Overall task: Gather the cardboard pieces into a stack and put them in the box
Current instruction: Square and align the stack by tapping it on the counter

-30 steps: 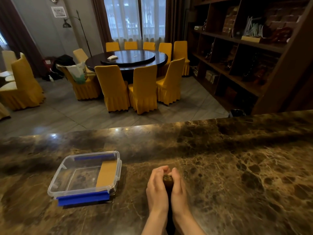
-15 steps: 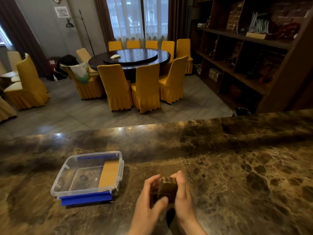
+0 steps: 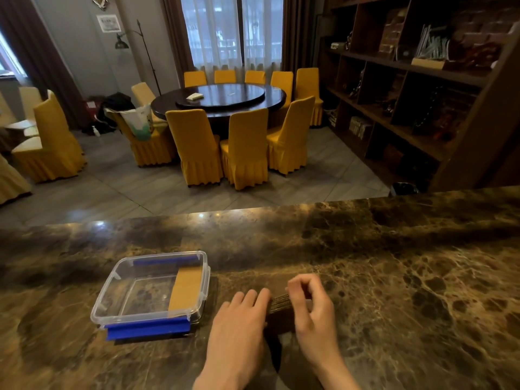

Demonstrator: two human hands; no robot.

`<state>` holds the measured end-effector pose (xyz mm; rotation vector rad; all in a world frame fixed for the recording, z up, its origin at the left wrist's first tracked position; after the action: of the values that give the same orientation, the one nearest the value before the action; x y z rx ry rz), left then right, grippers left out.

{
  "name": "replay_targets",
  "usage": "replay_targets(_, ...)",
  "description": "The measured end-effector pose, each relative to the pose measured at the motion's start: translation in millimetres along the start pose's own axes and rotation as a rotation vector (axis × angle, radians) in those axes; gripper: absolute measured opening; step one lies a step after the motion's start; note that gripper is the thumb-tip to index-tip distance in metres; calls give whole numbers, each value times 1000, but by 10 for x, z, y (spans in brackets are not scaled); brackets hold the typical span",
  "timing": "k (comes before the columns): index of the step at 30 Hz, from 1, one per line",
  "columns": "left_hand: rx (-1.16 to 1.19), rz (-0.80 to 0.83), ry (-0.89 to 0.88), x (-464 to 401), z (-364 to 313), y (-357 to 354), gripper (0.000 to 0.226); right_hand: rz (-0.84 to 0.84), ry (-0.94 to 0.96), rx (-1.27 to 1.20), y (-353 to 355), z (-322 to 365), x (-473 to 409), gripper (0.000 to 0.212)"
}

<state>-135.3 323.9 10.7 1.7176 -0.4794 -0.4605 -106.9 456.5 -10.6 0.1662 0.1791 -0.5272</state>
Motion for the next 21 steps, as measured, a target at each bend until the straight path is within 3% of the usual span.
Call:
replay_targets(3,-140,81,-7,-43,-6,-77,59,10,-75,77,-139,-230,21,20)
replay_targets(8,-99,99,1,-28,72,-240,47,-19,-189,178,-123,-611,65,20)
replay_targets(11,296,-4,97,79,332,-356,44,-7,-191,181,-121,-634,65,21)
replay_targets(14,1038,-224,397,245,691,-468,43,-13,-191,167,-130,-624,79,23)
replay_targets(16,1400,-289,563,249,709,-623,34,-10,-197,162,-141,-627,81,24)
replay_targets(18,1499,-313,617,180,634,-685,38,-10,-196,162,-144,-624,78,25)
replay_targets(21,1368,-399,657,122,587,-663,19,-14,-193,171,-136,-629,68,25)
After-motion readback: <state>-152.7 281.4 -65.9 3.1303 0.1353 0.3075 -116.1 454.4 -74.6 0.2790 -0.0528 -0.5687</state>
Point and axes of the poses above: each hand's wrist, its own x-axis away from the middle knuckle, its own y-axis out of the back of the hand, z = x × y, the point moved 10 cm from there along -x, towards the middle knuckle, and after that the axes turned 3 degrees about -x, right-handed, at the moved point
